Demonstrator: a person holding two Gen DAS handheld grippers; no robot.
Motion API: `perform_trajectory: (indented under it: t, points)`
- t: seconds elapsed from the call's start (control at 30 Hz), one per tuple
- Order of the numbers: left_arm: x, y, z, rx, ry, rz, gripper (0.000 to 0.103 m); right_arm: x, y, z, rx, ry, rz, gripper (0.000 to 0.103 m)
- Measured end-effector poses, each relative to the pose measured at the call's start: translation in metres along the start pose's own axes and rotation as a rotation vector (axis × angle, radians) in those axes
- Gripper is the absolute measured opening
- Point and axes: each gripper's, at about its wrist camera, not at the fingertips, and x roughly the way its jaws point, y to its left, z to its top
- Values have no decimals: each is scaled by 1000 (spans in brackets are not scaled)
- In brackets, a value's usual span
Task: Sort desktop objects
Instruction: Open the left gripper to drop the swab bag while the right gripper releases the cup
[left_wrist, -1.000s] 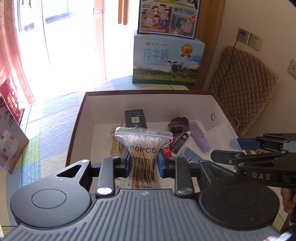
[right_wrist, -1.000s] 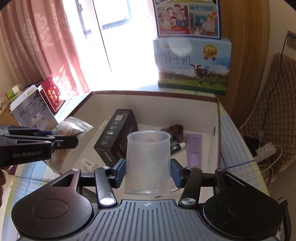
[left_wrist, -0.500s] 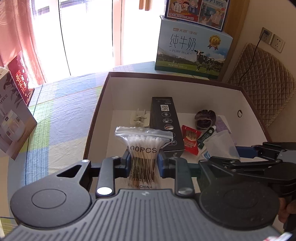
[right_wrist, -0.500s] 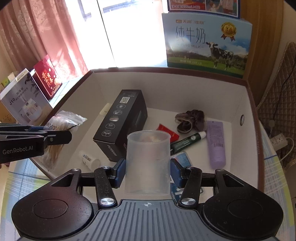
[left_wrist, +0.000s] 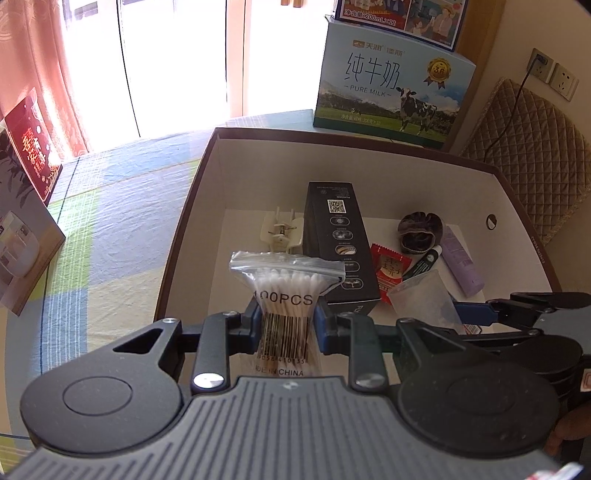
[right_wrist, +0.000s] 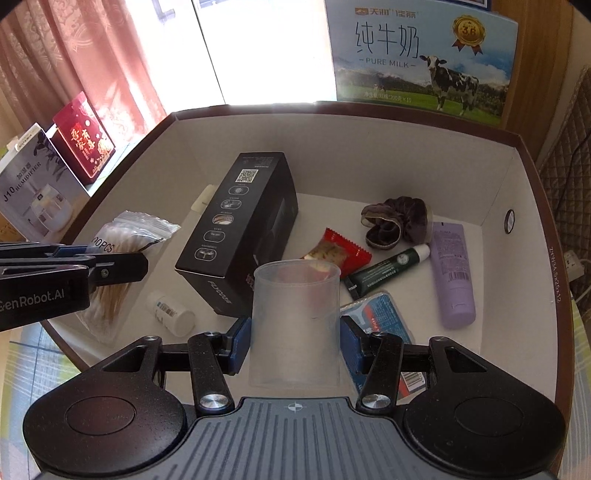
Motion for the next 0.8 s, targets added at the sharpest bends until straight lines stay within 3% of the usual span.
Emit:
perform_trajectory:
  t: [0.43,0.8]
  points:
    - [5,-1,-2,-9,8,-4,23,-4,-4,-1,24,-20,24,53]
    - [6,-12,-9,-20,0,-52,23,-10,-11,-6,29,-18,5,56]
